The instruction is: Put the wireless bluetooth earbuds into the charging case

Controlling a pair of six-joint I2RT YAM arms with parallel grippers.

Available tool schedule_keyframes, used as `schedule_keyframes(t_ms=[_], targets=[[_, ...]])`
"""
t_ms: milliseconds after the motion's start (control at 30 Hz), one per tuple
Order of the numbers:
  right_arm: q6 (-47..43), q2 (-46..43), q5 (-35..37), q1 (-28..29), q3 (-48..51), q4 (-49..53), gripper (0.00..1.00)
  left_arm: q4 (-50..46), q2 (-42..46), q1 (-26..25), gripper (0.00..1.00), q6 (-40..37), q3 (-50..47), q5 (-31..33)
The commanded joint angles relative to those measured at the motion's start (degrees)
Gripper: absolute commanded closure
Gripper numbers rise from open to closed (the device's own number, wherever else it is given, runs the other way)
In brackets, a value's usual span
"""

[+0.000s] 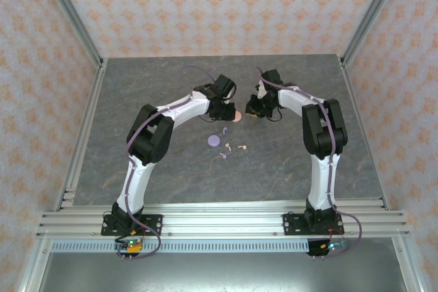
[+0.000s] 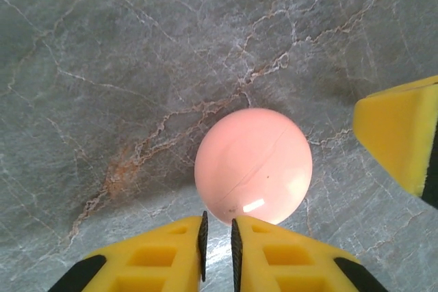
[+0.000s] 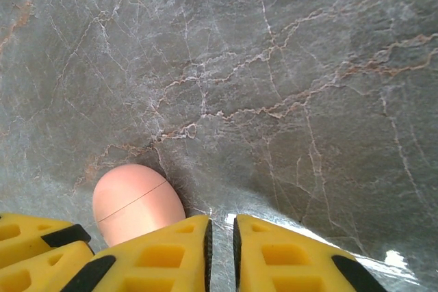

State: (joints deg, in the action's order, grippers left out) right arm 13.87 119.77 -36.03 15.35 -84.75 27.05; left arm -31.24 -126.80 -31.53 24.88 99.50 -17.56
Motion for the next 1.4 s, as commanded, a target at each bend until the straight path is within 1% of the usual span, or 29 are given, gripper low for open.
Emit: schedule_keyframes(t_ms=[0, 33, 100, 200, 300, 400, 533, 700, 833, 1000, 1167, 1367], targets=[[-0.8, -0.2, -0.1, 0.2, -1.8, 2.1, 0.81, -2.1, 2.1, -0.3, 0.77, -1.3, 1.0, 2.4], [-0.9, 0.1, -0.1, 0.2, -2.4, 2.3, 0.81, -2.0, 2.5, -0.3, 0.76, -1.3, 0.8, 2.5], [-0.8, 0.9, -0.8, 0.2, -3.7, 2.9, 0.79, -1.4, 3.1, 0.0, 0.7, -0.9, 0.0, 2.0], [-0.9, 2.3, -2.1, 0.2, -5.2, 3.3, 0.76, 0.6, 3.5, 0.8, 0.65, 1.3, -2.0, 0.2], [-1.8, 3.9, -3.4, 0.2, -7.4, 4.8, 0.73, 5.9, 4.3, 2.1, 0.54, 4.8, -6.0, -3.3], [-2.8, 6.2, -4.6, 0.3, -10.2, 7.0, 0.71, 9.2, 4.1, 2.7, 0.51, 7.7, -8.3, -5.9], [-3.5, 8.2, -4.9, 0.4, -12.8, 8.9, 0.69, 11.7, 4.1, 2.8, 0.47, 9.2, -10.2, -6.5], [-4.8, 10.3, -5.8, 1.2, -15.6, 11.5, 0.67, 13.1, 3.3, 3.1, 0.47, 9.5, -10.5, -7.3], [-4.7, 10.8, -5.7, 1.7, -15.9, 12.0, 0.67, 14.1, 2.3, 3.3, 0.49, 10.5, -10.4, -8.3], [-4.4, 9.6, -5.0, 1.7, -14.1, 11.6, 0.67, 14.8, 1.7, 3.4, 0.56, 10.9, -10.1, -8.7], [-3.7, 7.2, -3.1, 1.7, -10.7, 10.5, 0.67, 15.0, 1.1, 3.5, 0.58, 11.0, -9.4, -8.7], [-2.9, 5.0, -1.9, 1.7, -7.7, 9.7, 0.67, 16.1, -0.3, 3.6, 0.6, 11.4, -8.3, -10.3]])
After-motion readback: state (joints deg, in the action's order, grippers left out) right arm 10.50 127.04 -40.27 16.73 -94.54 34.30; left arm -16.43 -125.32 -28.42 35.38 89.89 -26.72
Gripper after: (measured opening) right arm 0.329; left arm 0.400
